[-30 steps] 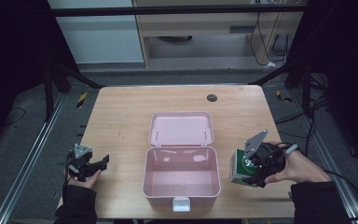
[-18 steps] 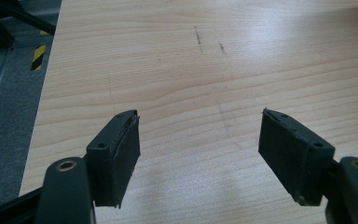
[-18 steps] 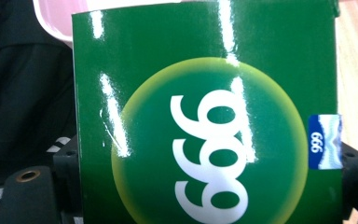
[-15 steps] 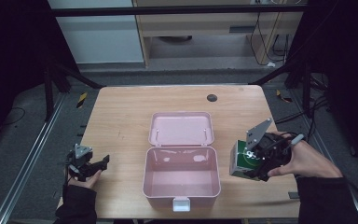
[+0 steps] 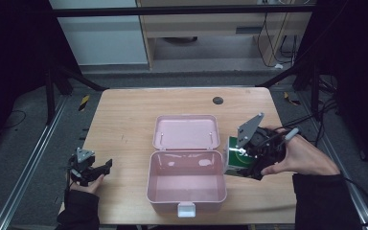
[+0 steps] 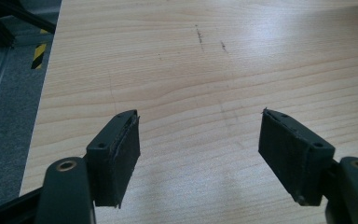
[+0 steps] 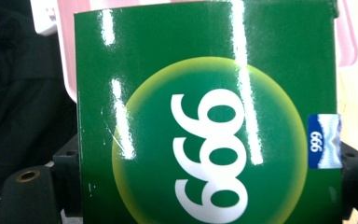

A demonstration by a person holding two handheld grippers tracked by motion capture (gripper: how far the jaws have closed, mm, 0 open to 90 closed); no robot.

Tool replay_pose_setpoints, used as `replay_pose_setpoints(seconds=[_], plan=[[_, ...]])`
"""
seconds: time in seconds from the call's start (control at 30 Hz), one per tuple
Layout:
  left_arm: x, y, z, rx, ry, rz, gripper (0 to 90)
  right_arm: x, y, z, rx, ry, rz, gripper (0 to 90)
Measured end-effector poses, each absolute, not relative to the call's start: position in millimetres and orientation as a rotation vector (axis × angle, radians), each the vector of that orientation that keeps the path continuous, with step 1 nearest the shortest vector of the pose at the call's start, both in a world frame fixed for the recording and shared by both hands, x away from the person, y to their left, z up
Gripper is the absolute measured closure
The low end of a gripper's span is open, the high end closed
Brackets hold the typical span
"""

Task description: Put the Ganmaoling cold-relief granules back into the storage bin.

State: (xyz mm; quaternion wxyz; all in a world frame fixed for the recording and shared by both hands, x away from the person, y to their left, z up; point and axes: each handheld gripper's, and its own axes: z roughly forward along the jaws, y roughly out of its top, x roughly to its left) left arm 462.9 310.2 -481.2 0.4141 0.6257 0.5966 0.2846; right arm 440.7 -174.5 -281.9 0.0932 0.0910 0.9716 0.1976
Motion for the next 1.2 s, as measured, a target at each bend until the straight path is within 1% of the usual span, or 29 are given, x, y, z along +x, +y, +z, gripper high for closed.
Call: replay_pose_setpoints(seconds=[0.13, 0.5, 1.2], plan=[[463.1, 310.0, -481.2, 1.571, 1.500, 0.717, 28.5, 440.8, -161.3, -279.3, 0.251, 2.890, 0.580, 15.7], [463.2, 310.1, -481.2, 1.571, 1.499, 0.718, 28.5, 446.7, -127.2, -287.3, 0.168, 2.916, 0.593, 15.8], [463.5, 310.1, -481.3, 1.572, 1.498, 0.720, 28.8, 451.5, -94.5, -313.5, 0.118, 2.956, 0.593, 15.7]])
